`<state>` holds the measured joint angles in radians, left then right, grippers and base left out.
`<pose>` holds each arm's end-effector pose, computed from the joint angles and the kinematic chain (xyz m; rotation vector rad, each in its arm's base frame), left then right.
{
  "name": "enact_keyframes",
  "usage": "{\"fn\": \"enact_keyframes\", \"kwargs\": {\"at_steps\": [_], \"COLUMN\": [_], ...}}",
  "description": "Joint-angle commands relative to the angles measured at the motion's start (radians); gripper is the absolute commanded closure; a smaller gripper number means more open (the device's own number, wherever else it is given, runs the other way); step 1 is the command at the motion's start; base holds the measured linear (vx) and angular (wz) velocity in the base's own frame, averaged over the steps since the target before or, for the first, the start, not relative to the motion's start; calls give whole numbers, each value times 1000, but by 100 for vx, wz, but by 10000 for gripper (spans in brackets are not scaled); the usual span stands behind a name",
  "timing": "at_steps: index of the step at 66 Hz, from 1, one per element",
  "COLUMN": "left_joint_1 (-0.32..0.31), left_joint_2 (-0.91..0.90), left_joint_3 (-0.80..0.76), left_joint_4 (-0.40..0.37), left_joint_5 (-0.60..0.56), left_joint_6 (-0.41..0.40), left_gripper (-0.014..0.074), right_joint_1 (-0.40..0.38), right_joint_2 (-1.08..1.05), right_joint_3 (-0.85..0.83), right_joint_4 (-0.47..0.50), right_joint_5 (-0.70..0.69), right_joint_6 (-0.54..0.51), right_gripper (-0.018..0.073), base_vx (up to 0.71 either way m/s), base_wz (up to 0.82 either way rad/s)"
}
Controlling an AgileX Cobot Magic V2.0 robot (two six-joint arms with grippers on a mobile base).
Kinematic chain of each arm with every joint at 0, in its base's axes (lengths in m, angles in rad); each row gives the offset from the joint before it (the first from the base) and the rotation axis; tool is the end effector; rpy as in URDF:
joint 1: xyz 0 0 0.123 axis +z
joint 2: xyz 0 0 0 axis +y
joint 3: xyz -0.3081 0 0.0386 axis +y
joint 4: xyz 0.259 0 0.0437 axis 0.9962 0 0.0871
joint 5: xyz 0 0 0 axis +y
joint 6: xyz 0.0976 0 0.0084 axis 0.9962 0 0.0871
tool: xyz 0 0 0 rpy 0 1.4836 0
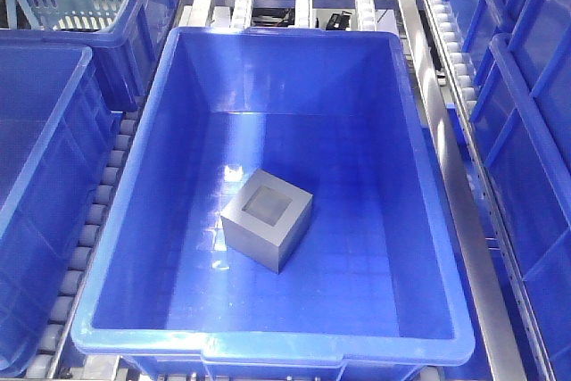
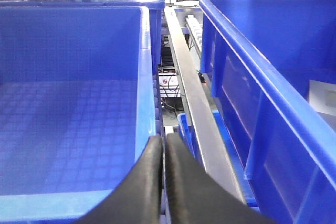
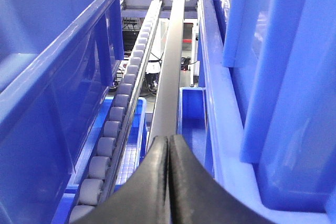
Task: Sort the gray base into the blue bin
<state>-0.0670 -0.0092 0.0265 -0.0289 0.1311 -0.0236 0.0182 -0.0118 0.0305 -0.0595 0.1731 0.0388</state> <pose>0.0489 -0.0037 0.1919 0.0149 1.6327 -0.0946 0.0487 -0.0001 0.1865 -0.0241 1.6749 -0.0098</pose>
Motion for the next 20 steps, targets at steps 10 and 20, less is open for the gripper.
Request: {"fn": "enact_keyframes", "kwargs": {"at_steps": [10, 20], "left_joint_1": [-6, -6], "left_joint_2": [-19, -19], "left_joint_3": [30, 30], "left_joint_4": [-10, -10], "left_joint_5": [-76, -76], "left_joint_6": [-7, -7], "left_gripper": [602, 602], "right_joint_1": [-5, -5], "right_joint_2": [-11, -11], "right_joint_3": [14, 14], "right_joint_4": [-6, -6], "right_joint_5": [-74, -74], "right_joint_6": [-5, -5], "right_gripper": [568, 568], "base_vx": [0, 0], "base_wz": [0, 0]}}
